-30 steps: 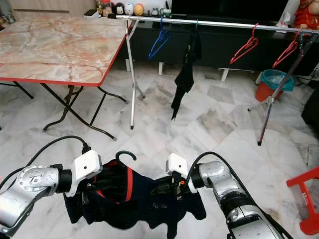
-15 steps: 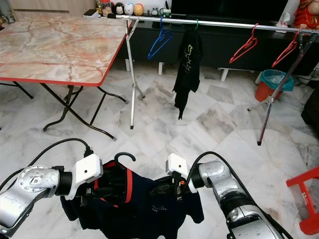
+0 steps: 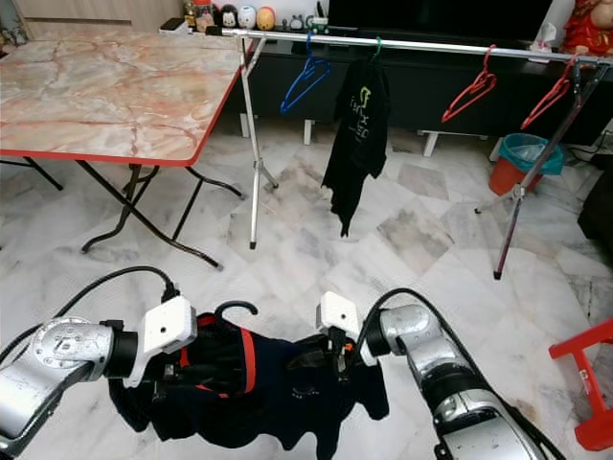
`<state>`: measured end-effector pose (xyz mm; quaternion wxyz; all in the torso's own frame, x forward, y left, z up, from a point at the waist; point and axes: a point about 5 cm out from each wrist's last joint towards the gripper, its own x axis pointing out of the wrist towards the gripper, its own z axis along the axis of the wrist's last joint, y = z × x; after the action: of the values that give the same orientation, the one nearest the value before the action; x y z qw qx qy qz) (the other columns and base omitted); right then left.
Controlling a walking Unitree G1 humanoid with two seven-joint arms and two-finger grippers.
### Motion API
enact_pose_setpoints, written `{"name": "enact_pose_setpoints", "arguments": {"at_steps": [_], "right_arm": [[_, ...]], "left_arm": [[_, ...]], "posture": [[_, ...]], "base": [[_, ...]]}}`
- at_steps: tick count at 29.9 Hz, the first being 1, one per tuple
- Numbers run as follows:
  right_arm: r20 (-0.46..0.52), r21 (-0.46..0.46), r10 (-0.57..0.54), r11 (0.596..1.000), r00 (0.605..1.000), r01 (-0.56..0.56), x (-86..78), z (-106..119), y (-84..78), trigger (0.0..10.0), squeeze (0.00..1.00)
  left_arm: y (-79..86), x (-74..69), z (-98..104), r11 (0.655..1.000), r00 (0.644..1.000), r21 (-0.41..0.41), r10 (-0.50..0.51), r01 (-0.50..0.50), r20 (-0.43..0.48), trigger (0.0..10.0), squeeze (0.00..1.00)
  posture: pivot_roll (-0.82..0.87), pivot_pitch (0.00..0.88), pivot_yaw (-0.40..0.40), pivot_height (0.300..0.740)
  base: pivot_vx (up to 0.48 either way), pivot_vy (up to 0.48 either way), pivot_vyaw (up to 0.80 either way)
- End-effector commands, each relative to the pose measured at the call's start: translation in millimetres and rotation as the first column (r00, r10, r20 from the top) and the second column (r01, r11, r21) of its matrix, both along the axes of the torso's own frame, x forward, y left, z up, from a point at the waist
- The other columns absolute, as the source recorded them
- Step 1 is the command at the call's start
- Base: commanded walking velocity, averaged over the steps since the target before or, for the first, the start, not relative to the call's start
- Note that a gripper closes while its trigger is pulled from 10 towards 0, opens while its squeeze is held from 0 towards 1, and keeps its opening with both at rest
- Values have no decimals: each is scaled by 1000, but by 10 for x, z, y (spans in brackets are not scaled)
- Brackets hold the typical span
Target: Hang hanger
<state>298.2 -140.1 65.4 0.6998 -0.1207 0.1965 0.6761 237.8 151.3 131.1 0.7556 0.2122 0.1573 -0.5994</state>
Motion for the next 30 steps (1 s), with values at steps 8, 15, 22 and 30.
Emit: {"name": "enact_pose_setpoints", "arguments": {"at_steps": [8, 15, 22, 30], "right_arm": [[47, 48, 11, 999, 999, -13, 69, 118, 76, 0, 0], [49, 55, 16, 998, 999, -19, 73, 127, 93, 0, 0], [52, 65, 33, 997, 998, -36, 80, 152, 122, 0, 0], [55, 75, 34, 996, 998, -38, 85, 165, 132, 0, 0]], "left_arm": [[-99, 42, -19, 1000, 999, -3, 8, -8, 50, 10000, 0], [-171, -80, -10, 995, 998, -88, -47, 44, -35, 10000, 0], [-230, -61, -21, 995, 999, -87, -48, 45, -26, 10000, 0], [-269, -57, -55, 997, 999, -71, -44, 43, -23, 4745, 0]], "posture": [[93, 35, -65, 740], [96, 35, -65, 740], [94, 32, -63, 740], [93, 38, -62, 740]], "base": [[0, 0, 0], [0, 0, 0], [0, 0, 0], [0, 0, 0]]}}
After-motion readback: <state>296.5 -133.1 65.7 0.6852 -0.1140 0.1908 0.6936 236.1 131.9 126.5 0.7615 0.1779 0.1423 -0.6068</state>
